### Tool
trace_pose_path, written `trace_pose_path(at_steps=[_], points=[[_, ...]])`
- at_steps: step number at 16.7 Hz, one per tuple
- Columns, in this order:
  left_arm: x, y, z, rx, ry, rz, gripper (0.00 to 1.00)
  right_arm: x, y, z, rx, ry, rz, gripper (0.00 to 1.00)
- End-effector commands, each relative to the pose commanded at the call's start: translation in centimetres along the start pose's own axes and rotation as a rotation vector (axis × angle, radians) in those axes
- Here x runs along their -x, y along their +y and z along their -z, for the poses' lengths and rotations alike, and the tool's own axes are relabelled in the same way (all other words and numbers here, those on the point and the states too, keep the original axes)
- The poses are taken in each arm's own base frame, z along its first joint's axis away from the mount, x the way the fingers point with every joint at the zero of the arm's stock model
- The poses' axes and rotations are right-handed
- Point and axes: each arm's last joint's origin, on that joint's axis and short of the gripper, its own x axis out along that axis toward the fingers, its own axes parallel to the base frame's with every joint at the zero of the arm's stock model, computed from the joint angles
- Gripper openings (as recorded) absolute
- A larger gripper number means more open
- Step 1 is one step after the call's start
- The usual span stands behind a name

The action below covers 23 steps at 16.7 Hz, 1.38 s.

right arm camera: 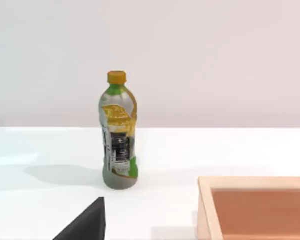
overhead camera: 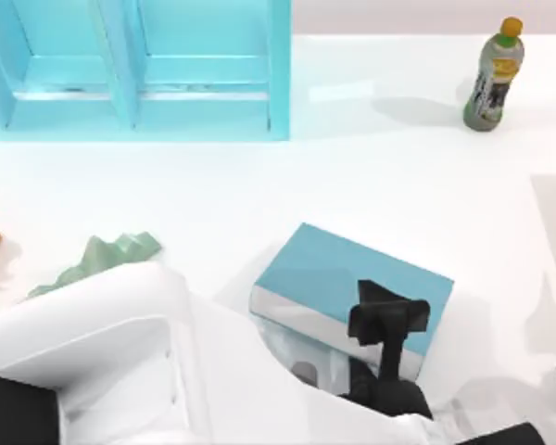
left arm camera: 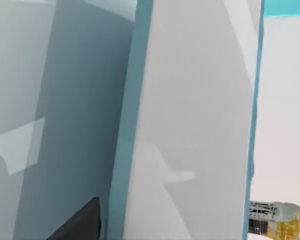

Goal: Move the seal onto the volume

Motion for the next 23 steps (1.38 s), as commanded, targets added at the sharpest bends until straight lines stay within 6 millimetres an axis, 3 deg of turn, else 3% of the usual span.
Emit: trace_pose_path(at_steps=[5,13,20,23], points=[[4.2,1.4,-0.9,-0.025,-0.023,-0.013,1.0,0.0,0.0,0.0,0.0,0.0,0.0,1.0],[9.9,1.0,-2.0,0.018,-0.008,0.051,1.0,0.0,0.0,0.0,0.0,0.0,0.0,1.0],[10.2,0.8,-2.1,0.025,-0.006,0.057,1.0,0.0,0.0,0.0,0.0,0.0,0.0,1.0],[8.6,0.4,-2.5,0.137,-0.045,0.033,1.0,0.0,0.0,0.0,0.0,0.0,0.0,1.0]])
